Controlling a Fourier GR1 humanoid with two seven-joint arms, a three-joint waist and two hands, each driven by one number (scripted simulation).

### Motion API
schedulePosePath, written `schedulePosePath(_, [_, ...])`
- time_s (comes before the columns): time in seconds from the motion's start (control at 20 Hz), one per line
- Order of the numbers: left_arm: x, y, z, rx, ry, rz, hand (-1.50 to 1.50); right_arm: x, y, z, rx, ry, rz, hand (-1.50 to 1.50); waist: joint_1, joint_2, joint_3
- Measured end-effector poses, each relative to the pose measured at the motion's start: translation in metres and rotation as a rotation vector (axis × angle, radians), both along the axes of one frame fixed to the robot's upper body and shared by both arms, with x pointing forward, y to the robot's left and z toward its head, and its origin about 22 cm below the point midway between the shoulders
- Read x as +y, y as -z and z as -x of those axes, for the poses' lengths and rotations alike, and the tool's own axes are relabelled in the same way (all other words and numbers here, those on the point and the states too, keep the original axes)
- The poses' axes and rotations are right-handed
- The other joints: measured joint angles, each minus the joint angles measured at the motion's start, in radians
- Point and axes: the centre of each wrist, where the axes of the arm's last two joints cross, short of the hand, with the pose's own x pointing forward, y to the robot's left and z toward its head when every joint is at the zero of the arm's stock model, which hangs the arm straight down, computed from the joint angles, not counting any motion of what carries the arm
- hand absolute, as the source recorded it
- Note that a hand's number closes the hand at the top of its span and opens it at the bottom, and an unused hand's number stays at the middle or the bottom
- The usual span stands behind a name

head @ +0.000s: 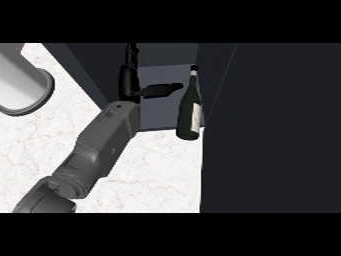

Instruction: Pick up the wine, place it into the cabinet and close the cabinet

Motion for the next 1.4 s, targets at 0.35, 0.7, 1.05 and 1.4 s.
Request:
schedulePosePath(0.35, [0.000, 0.001, 0.001, -0.013, 0.030, 0.056, -1.50, 0.000, 0.002, 0.002, 0.008, -0.001, 0.005, -1.50, -0.003, -0.005, 0.000])
schedulePosePath(0.7, [0.001, 0.005, 0.004, -0.028, 0.054, 0.115, -1.50, 0.002, -0.002, 0.000, 0.009, 0.001, 0.003, -1.50, -0.004, -0.012, 0.000])
schedulePosePath(1.05, [0.003, 0.022, 0.019, -0.001, 0.052, 0.151, -1.50, 0.006, -0.003, 0.000, 0.020, -0.001, -0.006, -1.50, 0.009, -0.020, -0.001])
schedulePosePath(1.4, [-0.017, 0.043, 0.062, 0.031, 0.063, 0.159, -1.50, 0.001, 0.000, 0.002, 0.021, 0.024, 0.005, -1.50, 0.034, -0.024, -0.001])
